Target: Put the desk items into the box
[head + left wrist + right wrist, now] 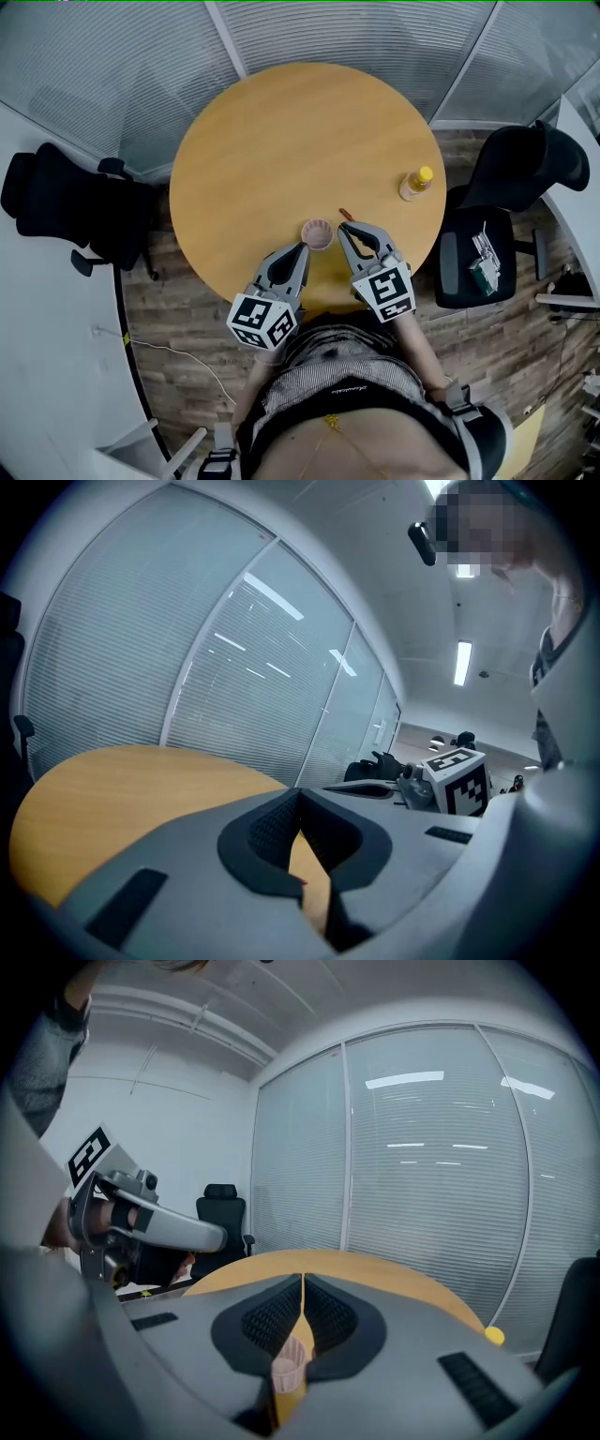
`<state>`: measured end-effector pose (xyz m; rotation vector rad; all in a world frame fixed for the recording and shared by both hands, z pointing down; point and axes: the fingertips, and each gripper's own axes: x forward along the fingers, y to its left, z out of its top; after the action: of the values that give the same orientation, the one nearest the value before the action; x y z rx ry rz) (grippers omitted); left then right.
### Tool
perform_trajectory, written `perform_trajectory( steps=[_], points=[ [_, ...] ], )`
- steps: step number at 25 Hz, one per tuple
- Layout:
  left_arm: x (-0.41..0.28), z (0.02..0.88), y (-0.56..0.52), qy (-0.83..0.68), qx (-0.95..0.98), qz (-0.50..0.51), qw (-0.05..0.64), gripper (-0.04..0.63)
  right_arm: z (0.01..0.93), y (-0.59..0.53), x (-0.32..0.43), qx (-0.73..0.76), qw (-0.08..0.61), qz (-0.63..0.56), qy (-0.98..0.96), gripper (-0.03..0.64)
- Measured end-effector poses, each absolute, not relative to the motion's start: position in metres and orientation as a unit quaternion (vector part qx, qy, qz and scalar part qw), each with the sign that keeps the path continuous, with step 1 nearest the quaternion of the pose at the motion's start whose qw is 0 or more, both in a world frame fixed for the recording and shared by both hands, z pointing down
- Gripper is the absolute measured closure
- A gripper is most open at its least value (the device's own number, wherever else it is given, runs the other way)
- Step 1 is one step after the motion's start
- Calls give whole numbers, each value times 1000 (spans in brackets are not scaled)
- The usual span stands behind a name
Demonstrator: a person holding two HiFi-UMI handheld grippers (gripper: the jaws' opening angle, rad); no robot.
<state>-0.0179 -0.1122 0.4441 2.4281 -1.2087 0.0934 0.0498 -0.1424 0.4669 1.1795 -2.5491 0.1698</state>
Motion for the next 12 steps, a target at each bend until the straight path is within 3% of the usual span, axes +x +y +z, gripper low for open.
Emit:
perform_trajectory(
  steps=[12],
  points=[
    [-30,454,-114,-432,873,46,223,577,509,-153,85,449,204,96,-865,593]
  ],
)
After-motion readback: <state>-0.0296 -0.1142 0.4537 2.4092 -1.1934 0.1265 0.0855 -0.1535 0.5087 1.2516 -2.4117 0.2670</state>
